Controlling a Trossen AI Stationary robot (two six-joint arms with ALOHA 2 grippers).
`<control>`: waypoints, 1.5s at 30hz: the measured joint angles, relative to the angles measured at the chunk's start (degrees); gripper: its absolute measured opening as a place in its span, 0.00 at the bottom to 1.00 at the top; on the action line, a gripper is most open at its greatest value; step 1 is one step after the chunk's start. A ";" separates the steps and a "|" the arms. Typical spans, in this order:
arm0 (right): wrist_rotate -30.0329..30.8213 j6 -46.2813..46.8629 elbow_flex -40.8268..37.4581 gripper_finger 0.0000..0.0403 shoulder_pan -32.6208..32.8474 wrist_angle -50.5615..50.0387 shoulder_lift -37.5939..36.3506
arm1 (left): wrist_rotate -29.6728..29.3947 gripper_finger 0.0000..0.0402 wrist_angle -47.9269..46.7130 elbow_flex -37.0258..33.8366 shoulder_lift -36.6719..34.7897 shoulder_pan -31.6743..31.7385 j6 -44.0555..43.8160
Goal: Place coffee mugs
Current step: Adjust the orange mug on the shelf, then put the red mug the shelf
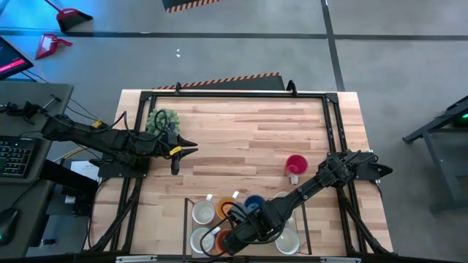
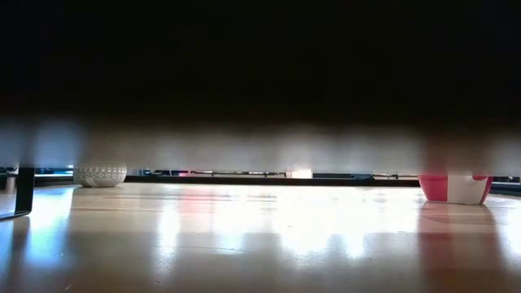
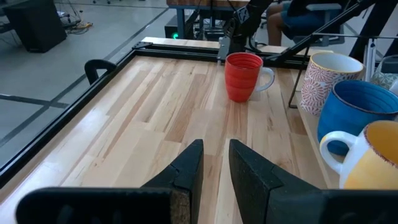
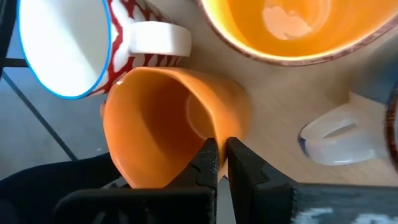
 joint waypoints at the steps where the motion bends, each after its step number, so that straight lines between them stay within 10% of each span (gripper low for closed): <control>1: -0.17 0.00 0.00 0.00 0.00 0.29 0.00 | 0.00 0.17 0.00 0.00 0.00 0.00 0.00; 45: 4.01 -4.44 0.87 0.15 -0.33 -1.84 -2.13 | 0.00 0.17 0.02 0.00 0.00 -0.02 0.02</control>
